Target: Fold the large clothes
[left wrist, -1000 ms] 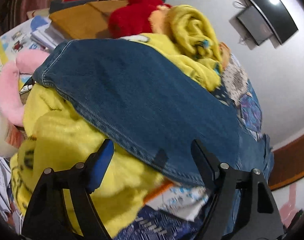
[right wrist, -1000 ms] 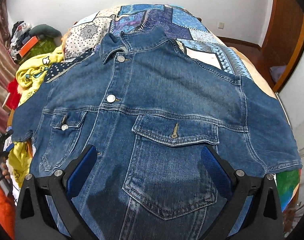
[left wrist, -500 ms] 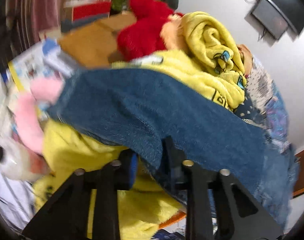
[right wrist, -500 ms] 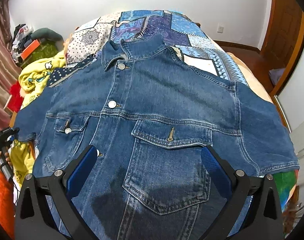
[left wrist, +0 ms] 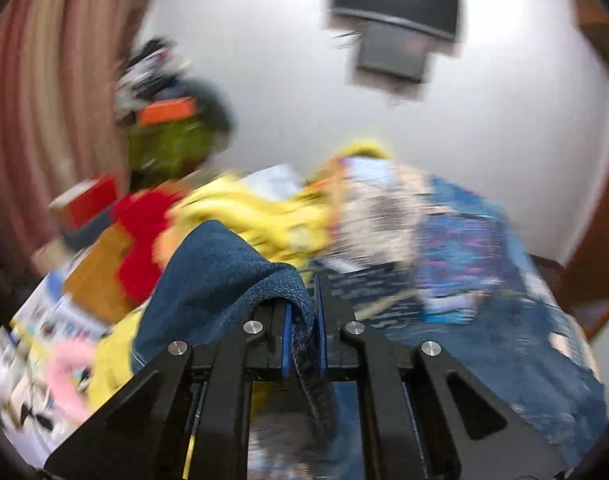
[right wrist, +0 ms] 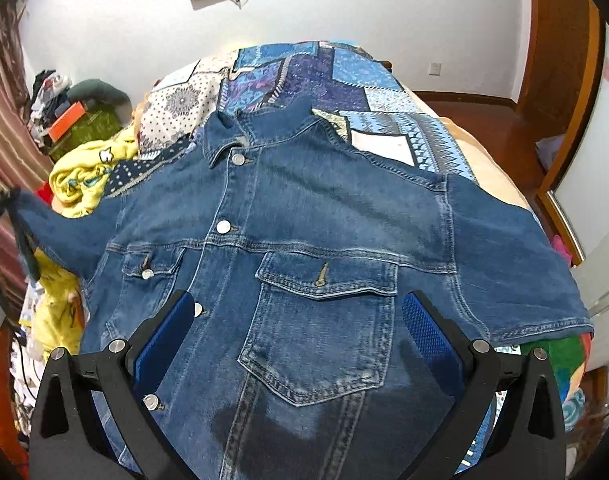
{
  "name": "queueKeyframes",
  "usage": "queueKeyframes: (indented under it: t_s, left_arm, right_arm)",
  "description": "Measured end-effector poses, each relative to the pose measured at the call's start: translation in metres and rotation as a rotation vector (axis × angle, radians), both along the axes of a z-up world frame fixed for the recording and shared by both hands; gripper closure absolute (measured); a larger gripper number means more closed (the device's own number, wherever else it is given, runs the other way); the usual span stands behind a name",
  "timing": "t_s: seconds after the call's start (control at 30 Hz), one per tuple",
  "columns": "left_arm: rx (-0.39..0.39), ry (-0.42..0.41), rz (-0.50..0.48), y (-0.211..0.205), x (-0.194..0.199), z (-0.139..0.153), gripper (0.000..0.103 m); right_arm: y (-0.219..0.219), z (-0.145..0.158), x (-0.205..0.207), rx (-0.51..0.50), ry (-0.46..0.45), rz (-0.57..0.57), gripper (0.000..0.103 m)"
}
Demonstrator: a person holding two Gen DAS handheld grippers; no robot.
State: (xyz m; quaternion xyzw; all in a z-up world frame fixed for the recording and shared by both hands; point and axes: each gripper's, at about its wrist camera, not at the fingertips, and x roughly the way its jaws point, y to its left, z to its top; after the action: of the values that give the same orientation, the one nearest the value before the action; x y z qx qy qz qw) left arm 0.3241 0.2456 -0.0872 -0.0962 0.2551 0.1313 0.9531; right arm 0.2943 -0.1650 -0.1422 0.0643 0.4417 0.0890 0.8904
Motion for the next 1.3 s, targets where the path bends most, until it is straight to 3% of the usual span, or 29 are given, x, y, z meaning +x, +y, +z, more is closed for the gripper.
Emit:
queueKeyframes:
  t_s: [0.1,0.2,0.4,0.63,0.73,0.8,0.97,1.13,1.3]
  left_arm:
    - [0.002,-0.005,-0.148,-0.055,0.012,0.008,0.094]
    - [0.014,0.049,-0.291,-0.109,0.026,-0.002,0.095]
    - [0.007,0.237,-0.483,-0.196,0.040,-0.066,0.095]
    - [-0.034,0.453,-0.558,-0.239,0.032,-0.141,0.095]
    - [-0.033,0.498,-0.552,-0.242,0.025,-0.156,0.095]
    - [-0.068,0.502,-0.550,-0.237,0.020,-0.157,0.089]
    - [-0.199,0.480,-0.508,-0.207,0.011,-0.138,0.052]
    - [-0.283,0.395,-0.430,-0.167,0.014,-0.114,0.043]
    - [-0.454,0.382,-0.334,-0.121,0.038,-0.125,0.042]
  right_arm:
    - [-0.008,0.003,-0.004,0.009,-0.012,-0.011,0.000]
    - [-0.018,0.005,-0.007,0.010,-0.021,-0.014,0.000]
    - [-0.040,0.006,-0.013,0.024,-0.030,-0.031,0.000]
    - [-0.063,0.001,-0.017,0.055,-0.017,-0.061,0.000]
    - [-0.070,-0.001,-0.018,0.076,-0.006,-0.071,0.000]
    - [-0.073,-0.001,-0.019,0.088,-0.004,-0.076,0.000]
    - [-0.078,-0.002,-0.019,0.082,-0.010,-0.079,0.000]
    - [-0.084,-0.006,-0.017,0.083,-0.004,-0.097,0.000]
    - [-0.092,-0.011,-0.014,0.086,0.012,-0.117,0.000]
